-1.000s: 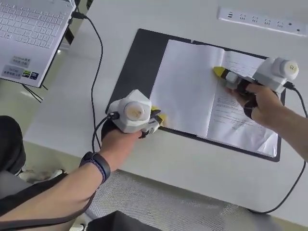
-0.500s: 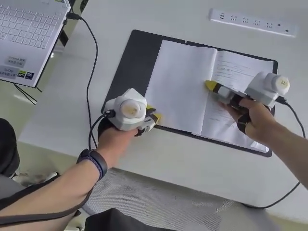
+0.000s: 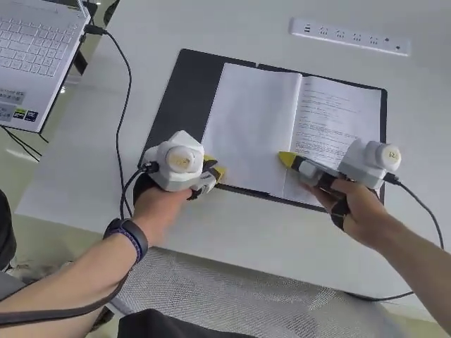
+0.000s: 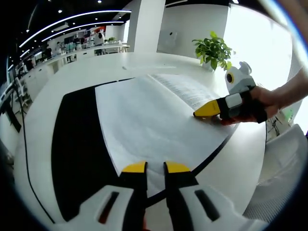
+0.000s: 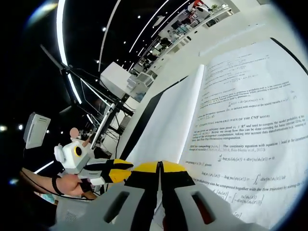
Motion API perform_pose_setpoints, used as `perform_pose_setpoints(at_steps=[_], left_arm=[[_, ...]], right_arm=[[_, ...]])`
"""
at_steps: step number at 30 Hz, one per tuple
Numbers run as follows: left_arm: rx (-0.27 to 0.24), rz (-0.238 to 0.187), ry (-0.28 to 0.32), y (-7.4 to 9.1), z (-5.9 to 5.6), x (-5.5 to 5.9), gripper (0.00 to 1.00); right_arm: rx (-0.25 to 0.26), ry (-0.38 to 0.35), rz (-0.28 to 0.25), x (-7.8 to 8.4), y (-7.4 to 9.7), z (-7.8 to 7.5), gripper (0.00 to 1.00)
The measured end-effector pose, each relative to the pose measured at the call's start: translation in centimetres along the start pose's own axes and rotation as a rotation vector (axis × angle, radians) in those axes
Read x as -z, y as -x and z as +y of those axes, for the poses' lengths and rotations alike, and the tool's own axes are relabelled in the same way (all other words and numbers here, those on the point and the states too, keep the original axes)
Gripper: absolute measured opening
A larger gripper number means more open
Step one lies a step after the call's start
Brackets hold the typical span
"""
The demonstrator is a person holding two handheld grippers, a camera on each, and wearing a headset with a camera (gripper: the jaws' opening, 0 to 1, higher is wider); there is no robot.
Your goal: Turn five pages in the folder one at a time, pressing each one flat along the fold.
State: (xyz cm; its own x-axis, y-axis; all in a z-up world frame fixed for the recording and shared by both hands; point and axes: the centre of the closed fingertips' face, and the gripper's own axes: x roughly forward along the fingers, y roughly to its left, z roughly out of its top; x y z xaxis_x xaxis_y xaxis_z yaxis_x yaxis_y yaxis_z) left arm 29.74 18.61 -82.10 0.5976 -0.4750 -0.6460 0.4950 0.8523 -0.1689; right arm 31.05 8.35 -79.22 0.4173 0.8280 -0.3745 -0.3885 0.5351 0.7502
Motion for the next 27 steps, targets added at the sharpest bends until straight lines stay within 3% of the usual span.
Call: perform_pose_setpoints(at_steps=[3,6,16,27], left_arm=[[0.001,0.0,0.001,0.0,-0.1,0.0,0.12],[0.001,-0.003,0.002,0.1,-0.1,0.0,0.12],[0.006,-0.004,-0.006,0.9,-0.9,-0.4,0.12],[0.015,0.003,-0.012,1.5,-1.4,-0.5,0.13]], right_arm=[[0.002,-0.009,0.003,0.7,0.4,0.5,0.0],[-0.003,0.013,0.037,2.0,0.8,1.0,0.0],[0.002,-0.018,0.036,3.8,1.7,1.7,0.0],[0.014,-0.035,0.04,4.8,2.5,0.7,0.0]])
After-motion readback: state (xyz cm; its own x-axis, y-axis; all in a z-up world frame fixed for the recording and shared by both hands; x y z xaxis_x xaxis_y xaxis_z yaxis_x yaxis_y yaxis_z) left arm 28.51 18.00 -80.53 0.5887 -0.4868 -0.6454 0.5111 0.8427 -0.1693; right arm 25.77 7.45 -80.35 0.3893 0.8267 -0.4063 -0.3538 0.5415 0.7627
